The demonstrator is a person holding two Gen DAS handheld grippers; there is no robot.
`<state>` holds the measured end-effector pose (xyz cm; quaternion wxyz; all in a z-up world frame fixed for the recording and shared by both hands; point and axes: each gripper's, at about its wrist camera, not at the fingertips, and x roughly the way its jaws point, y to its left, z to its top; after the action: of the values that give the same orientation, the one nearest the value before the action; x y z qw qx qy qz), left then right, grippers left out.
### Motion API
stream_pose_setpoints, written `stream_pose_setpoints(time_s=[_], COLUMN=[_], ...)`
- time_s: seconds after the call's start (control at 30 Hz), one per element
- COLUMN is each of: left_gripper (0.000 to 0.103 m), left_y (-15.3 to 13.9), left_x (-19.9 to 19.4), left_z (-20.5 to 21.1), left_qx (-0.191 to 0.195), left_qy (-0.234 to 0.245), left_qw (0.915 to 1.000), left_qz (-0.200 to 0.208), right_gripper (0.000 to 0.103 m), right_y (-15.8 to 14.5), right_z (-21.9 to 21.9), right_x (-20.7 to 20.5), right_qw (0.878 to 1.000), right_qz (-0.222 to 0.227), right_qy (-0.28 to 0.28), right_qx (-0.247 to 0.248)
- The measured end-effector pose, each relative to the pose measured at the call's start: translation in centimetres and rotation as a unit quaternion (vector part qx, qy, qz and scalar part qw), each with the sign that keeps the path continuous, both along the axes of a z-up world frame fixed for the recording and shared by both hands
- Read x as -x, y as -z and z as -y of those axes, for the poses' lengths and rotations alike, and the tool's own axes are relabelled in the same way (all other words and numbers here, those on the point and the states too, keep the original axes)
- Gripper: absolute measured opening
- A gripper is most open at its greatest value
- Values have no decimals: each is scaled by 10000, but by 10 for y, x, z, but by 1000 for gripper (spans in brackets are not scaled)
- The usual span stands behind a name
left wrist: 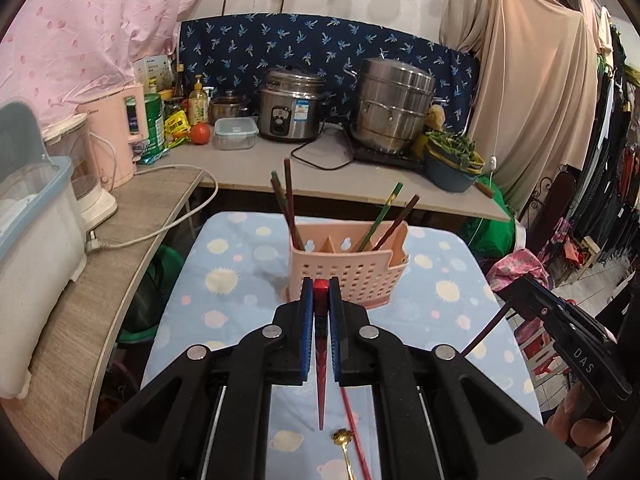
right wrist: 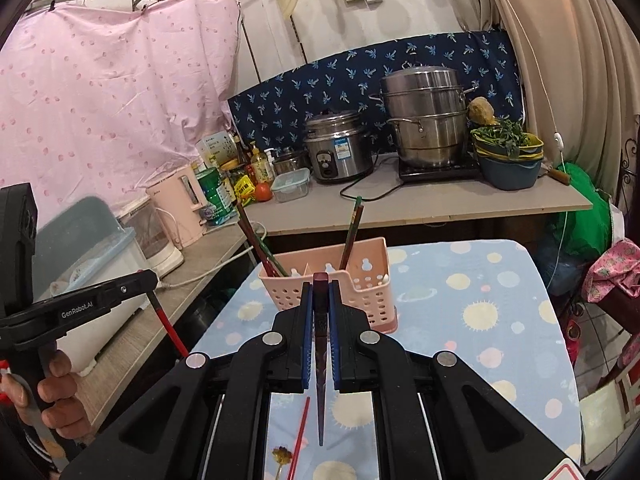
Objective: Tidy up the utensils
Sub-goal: 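Lift both chopsticks and carry them above the pink basket, then lower the chopsticks into the basket and open both tools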
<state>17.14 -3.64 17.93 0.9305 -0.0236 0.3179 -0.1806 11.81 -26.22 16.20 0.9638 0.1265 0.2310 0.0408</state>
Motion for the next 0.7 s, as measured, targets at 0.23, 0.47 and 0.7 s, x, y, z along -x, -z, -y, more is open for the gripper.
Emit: stream_pose_setpoints(time_s=[0.23,0.47,0.7], left_gripper=[7,7,7], left_y=[-40,-82,-107], left_x=[-20,-48,-75], left_z=[3,14,22], left_qx=[150,231,327], left_qy=[-36,-106,-121], left_qw=[9991,9964,9929], left_qz=[404,807,1140], right_gripper=[7,7,7], right_y=[-31,-74,-86], right_z=[11,22,25], right_x=[-25,-64,-108], right_qw=[9991,9965,9953], right_qz=[377,770,863], right_qy=[95,212,338], right_qx=[-148,-252,-279])
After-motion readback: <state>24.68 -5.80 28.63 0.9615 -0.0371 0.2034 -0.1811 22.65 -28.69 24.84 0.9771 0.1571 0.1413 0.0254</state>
